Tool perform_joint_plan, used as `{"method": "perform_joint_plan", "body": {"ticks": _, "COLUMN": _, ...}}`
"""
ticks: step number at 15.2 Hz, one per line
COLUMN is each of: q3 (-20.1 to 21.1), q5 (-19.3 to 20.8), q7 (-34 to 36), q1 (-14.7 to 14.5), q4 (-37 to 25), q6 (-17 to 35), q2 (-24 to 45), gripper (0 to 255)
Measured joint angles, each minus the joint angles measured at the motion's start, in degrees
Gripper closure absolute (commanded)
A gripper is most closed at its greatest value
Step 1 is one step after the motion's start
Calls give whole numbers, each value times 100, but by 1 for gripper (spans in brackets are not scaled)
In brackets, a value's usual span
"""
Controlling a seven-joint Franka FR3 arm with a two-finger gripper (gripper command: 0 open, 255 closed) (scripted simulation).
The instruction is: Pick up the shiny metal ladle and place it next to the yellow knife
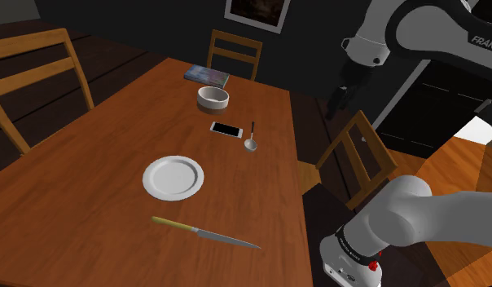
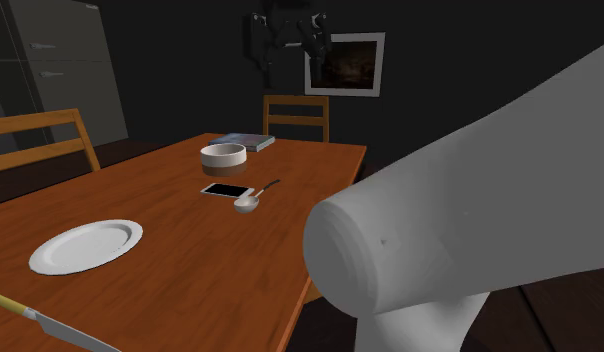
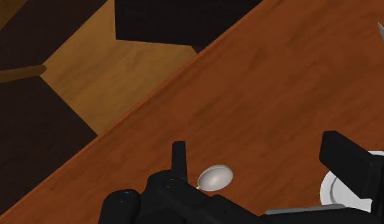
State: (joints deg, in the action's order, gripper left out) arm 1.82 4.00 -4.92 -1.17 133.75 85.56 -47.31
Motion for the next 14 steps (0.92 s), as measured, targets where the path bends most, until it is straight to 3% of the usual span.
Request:
{"method": "perform_joint_plan", "body": {"ticks": 5, "q3": 93, "q5": -167, "q7": 467, "q1": 118, "q4": 179, "q6": 530, "q2": 354, "gripper": 0}}
{"method": "perform_joint_plan", "body": {"ticks": 14, "q3": 253, "q5": -510, "q7": 1700, "q1": 476, "q4": 294, "q6": 2290, "q2": 1941, "gripper": 0}}
